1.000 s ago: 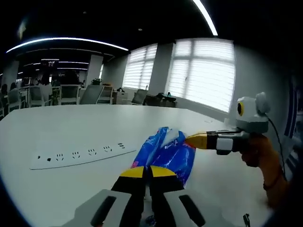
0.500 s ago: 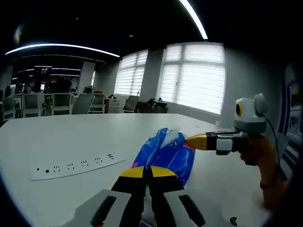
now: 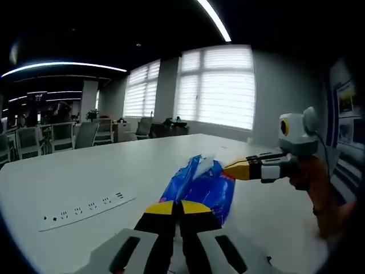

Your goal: Arrange the tabletop items into an orderly group along one side of the table until the central work area is clear of visible clutter.

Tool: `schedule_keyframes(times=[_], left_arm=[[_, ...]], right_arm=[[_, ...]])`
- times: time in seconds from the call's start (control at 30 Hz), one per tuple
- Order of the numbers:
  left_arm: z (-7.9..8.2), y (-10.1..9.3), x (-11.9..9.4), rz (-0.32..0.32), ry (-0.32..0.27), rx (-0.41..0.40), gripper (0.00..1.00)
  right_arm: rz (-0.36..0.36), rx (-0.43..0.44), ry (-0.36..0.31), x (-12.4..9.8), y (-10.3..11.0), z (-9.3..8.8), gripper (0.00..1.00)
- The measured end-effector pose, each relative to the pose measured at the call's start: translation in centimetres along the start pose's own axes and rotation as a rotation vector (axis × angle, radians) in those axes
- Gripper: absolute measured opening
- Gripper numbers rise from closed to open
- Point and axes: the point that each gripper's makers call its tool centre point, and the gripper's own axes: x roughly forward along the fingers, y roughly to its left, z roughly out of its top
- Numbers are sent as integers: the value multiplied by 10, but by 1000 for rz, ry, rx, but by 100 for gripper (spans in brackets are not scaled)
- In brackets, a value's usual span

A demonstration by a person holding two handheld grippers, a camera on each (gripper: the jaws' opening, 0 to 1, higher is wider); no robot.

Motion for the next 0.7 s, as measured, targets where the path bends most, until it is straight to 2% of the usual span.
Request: schedule_keyframes(times=[0.47, 0.7], left_arm=[[-8, -12, -6, -3, 27, 21, 0], [-18, -14, -3, -11, 51, 5, 0]], right_arm=[[-17, -11, 21, -15, 5, -16, 0], [-15, 28, 35, -18, 3, -30, 0]])
